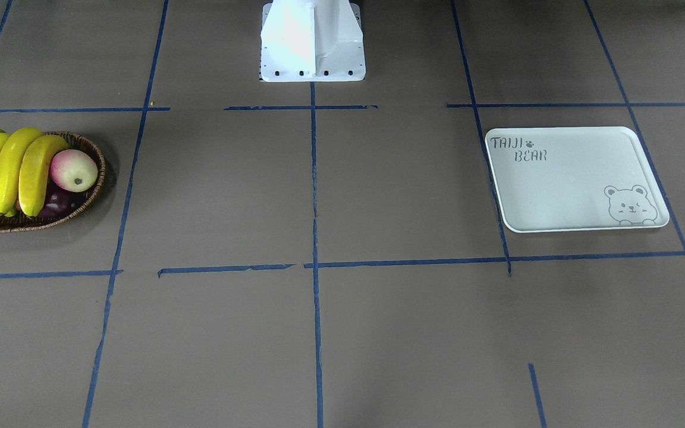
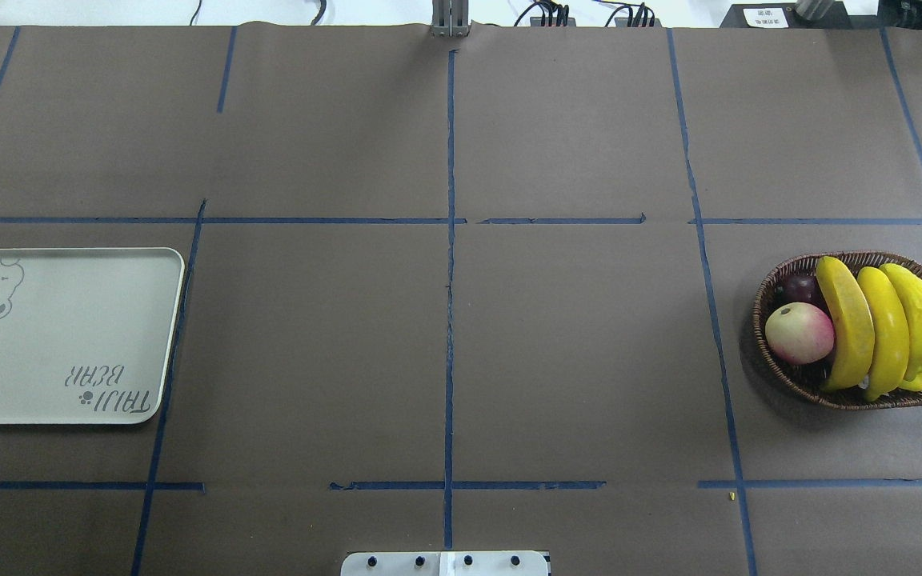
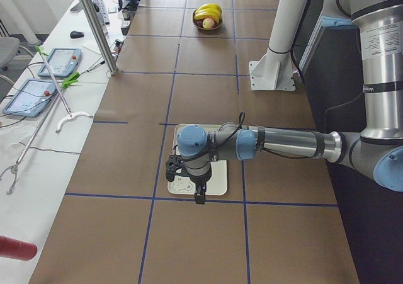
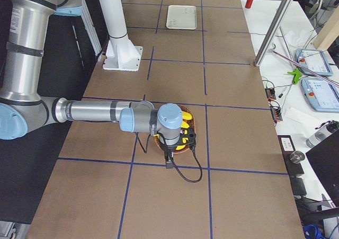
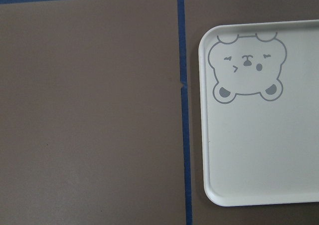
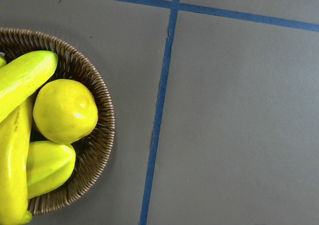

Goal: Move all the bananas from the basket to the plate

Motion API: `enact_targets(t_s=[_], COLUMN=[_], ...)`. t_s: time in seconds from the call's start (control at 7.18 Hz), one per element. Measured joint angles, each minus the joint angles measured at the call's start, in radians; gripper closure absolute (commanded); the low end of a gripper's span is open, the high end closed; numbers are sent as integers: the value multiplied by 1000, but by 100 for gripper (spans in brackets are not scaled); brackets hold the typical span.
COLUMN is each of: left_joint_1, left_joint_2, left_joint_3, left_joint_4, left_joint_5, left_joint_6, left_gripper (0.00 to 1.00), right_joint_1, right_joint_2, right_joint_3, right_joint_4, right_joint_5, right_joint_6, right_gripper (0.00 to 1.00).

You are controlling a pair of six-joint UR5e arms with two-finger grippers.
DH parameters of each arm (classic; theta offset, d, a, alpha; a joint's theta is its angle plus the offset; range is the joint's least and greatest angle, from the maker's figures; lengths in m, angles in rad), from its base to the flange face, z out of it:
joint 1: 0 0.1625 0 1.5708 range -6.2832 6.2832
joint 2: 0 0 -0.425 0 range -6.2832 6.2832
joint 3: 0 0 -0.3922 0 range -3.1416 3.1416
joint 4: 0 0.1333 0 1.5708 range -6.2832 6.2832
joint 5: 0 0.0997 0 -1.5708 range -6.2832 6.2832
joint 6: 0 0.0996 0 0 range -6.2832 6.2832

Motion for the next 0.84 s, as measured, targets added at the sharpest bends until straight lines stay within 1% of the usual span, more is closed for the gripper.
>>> enact_targets(t_s=[0.42,0.56,0.84], left_joint_1=[1,1,2], left_joint_2=[0,0,0], left_joint_3=[4,4,6], left_joint_4=[0,0,0], left_joint_5=[-1,-1,-2], left_joint_6=[-2,-3,-4], left_gripper=[0,0,0], right_joint_1=[-8,-29,-101], right_joint_2=[1,1,1], right_joint_3=[16,50,165], right_joint_4=[0,0,-2], right_joint_5=[1,2,2], right_joint_6=[9,41,206], right_gripper=[0,0,0])
